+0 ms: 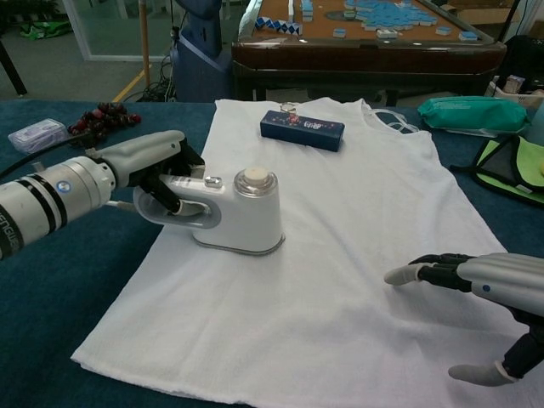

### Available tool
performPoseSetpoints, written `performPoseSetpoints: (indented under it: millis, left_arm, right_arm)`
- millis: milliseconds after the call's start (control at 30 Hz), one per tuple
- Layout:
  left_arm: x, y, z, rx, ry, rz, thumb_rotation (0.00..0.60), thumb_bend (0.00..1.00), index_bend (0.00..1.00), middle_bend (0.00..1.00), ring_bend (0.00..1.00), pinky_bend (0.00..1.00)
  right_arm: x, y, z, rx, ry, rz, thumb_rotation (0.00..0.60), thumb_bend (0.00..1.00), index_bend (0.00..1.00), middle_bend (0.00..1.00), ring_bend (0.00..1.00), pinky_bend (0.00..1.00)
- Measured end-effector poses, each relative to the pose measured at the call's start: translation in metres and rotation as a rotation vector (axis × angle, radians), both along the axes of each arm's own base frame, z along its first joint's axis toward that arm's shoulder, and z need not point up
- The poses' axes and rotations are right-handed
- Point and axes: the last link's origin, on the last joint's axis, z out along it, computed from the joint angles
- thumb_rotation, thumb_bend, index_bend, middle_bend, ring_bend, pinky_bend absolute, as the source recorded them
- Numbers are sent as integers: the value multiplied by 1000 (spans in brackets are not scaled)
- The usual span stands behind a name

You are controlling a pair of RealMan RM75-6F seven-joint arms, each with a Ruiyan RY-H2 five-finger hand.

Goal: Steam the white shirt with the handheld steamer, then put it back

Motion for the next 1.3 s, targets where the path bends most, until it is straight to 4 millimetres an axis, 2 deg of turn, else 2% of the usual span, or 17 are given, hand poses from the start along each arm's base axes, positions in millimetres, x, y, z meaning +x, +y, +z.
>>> performPoseSetpoints:
  millis: [500, 667, 967, 1300]
  left_arm:
    - [23, -7, -27, -20, 4, -81, 600, 206, 695, 787, 645, 665]
    - [28, -7, -29, -10, 10, -105, 600, 206, 695, 787, 643, 666]
    - [15, 3, -18, 28, 37, -88, 600, 206, 695, 785, 642, 666]
    - [1, 23, -10, 86, 51, -53, 600, 206, 695, 785, 639, 666]
  right_arm:
    - [-3, 3, 2, 4, 11, -6, 495, 246, 83, 118, 12, 4]
    - [-4, 3, 2, 5, 13, -8, 494, 246, 83, 118, 13, 4]
    - [-2, 3, 1, 11, 11, -2, 494, 246, 83, 118, 12, 4]
    - [0, 3, 0, 11, 11, -1, 495, 246, 83, 118, 12, 4]
